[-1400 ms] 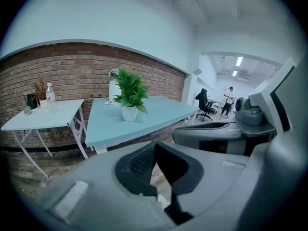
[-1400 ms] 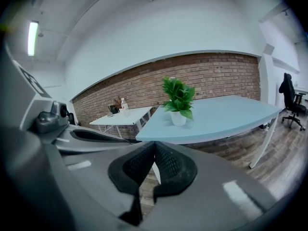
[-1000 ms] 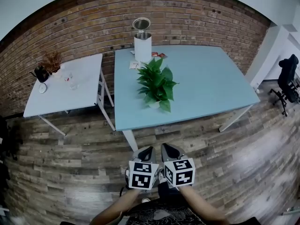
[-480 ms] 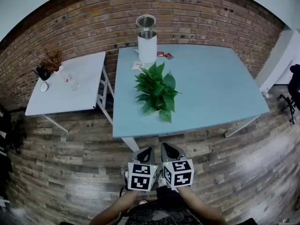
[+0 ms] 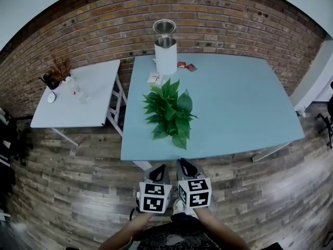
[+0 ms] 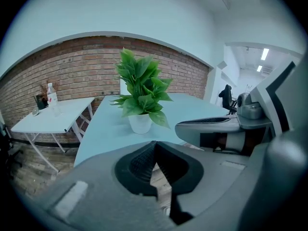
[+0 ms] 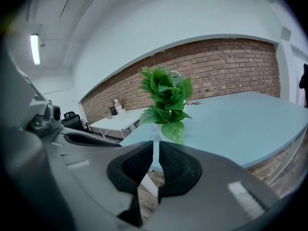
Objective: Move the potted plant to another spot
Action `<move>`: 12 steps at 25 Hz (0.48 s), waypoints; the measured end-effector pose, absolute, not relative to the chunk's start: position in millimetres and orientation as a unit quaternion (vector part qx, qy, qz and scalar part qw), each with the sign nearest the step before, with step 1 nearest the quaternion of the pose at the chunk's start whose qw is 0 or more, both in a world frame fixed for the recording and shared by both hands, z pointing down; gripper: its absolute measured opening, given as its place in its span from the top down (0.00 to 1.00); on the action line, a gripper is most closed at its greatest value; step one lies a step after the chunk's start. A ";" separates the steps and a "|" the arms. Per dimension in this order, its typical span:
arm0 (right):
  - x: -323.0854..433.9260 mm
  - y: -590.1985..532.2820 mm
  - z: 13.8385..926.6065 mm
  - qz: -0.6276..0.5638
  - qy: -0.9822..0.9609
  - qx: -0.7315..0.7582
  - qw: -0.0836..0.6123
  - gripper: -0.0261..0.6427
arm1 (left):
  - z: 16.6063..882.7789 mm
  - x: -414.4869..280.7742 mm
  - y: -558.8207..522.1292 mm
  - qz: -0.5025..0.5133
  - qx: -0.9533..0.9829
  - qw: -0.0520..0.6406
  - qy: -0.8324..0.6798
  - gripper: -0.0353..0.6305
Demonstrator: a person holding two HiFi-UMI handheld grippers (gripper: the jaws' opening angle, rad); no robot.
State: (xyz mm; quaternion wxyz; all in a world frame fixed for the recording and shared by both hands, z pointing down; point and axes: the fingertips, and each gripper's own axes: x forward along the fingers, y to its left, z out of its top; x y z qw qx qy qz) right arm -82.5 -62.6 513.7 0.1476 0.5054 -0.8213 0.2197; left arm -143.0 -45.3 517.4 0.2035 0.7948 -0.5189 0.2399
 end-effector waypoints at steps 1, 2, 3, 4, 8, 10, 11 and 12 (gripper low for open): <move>-82.4 -66.3 513.7 0.216 -0.824 0.502 0.148 0.92 | 518.2 -143.5 -48.4 0.240 0.791 0.204 -0.524 0.95; -82.1 -69.9 513.3 0.213 -0.826 0.500 0.148 0.91 | 518.8 -143.8 -51.5 0.241 0.788 0.205 -0.529 0.95; -81.5 -73.2 513.0 0.211 -0.828 0.498 0.149 0.89 | 519.0 -143.8 -54.5 0.241 0.785 0.205 -0.533 0.95; -80.6 -76.0 513.1 0.210 -0.829 0.495 0.150 0.87 | 519.2 -143.4 -57.3 0.242 0.783 0.204 -0.536 0.95; -77.2 -84.3 517.0 0.211 -0.834 0.484 0.163 0.81 | 520.5 -140.7 -64.6 0.243 0.775 0.206 -0.546 0.95; -75.2 -89.4 519.1 0.211 -0.834 0.482 0.166 0.77 | 520.7 -139.3 -67.5 0.242 0.773 0.209 -0.549 0.95; -74.7 -92.4 520.1 0.212 -0.834 0.481 0.168 0.74 | 520.5 -138.9 -69.3 0.240 0.772 0.210 -0.550 0.95; -74.7 -95.2 521.0 0.212 -0.835 0.479 0.170 0.70 | 520.3 -138.6 -71.0 0.239 0.771 0.211 -0.551 0.95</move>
